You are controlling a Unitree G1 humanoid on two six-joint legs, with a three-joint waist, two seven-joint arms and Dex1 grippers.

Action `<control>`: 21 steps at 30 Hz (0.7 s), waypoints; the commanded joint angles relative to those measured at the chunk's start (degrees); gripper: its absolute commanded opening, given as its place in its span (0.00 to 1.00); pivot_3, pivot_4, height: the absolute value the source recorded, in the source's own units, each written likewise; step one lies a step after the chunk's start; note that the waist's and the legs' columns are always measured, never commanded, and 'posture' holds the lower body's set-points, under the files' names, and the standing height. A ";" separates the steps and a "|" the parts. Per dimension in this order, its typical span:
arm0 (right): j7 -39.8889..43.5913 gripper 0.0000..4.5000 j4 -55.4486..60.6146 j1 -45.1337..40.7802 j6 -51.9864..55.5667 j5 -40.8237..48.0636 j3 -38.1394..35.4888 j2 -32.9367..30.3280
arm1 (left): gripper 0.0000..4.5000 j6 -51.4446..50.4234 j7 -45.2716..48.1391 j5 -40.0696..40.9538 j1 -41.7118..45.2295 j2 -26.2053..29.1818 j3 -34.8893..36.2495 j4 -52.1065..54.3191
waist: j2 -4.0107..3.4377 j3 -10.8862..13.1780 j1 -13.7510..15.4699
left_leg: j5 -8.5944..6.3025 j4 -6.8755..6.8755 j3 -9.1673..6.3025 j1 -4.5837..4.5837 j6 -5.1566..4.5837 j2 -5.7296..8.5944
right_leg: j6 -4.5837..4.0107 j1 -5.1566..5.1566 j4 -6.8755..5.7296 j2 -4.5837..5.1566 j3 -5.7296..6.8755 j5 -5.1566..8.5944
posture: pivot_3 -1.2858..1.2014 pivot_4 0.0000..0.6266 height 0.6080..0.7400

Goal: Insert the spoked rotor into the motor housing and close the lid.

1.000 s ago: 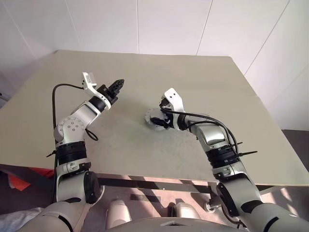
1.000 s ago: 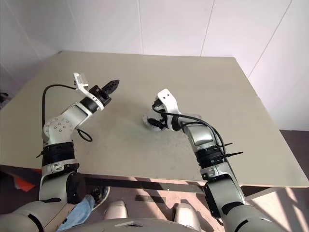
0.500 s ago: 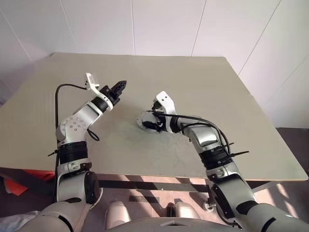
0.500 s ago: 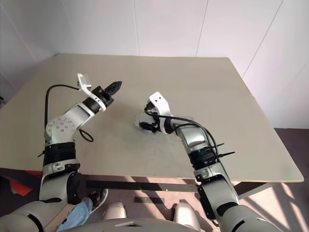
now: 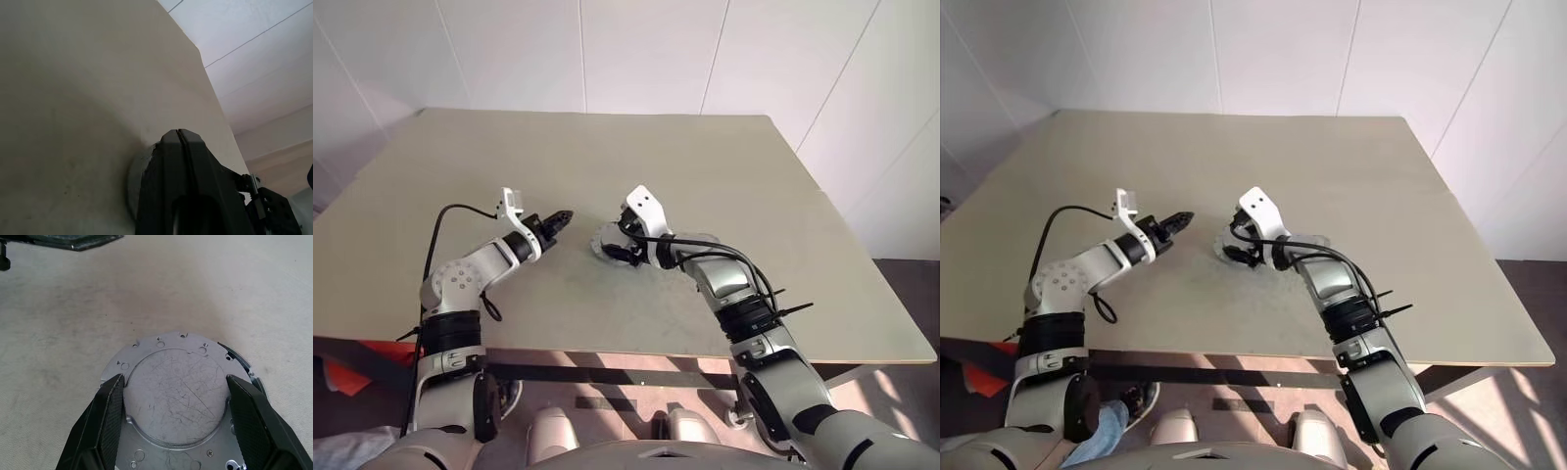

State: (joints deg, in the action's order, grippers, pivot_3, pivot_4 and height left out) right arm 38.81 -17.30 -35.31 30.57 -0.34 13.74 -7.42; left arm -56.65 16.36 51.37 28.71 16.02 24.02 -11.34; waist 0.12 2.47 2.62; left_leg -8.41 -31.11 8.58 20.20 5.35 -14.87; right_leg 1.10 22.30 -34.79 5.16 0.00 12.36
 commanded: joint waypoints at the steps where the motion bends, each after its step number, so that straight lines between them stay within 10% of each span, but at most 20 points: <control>1: -0.23 0.71 0.66 0.37 -0.09 -0.29 1.44 -0.24 | 0.00 0.03 1.48 1.20 1.44 2.14 2.13 -0.33 | -0.01 0.01 0.04 | 0.00 0.00 0.00 0.00 -0.01 0.00 | 0.00 0.00 0.01 0.00 0.00 0.00 | 0.52 0.00 1.00; 21: -2.34 0.71 8.10 -2.38 5.18 3.91 -2.84 -0.77 | 0.00 0.26 1.61 -0.11 0.61 0.38 -0.11 -0.13 | -0.04 0.12 1.58 | 0.09 -0.07 -0.03 0.92 0.16 0.03 | -0.01 0.72 0.06 0.03 0.08 -0.02 | 0.52 0.00 1.00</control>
State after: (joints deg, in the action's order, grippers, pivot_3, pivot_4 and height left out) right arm 36.92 -12.36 -35.16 35.54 1.54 12.39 -8.89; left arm -56.74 17.30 51.21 28.76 16.33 24.21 -13.02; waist 0.08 2.59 4.20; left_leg -8.32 -31.18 8.55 21.12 5.51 -14.84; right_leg 1.09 23.02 -34.73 5.19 0.08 12.34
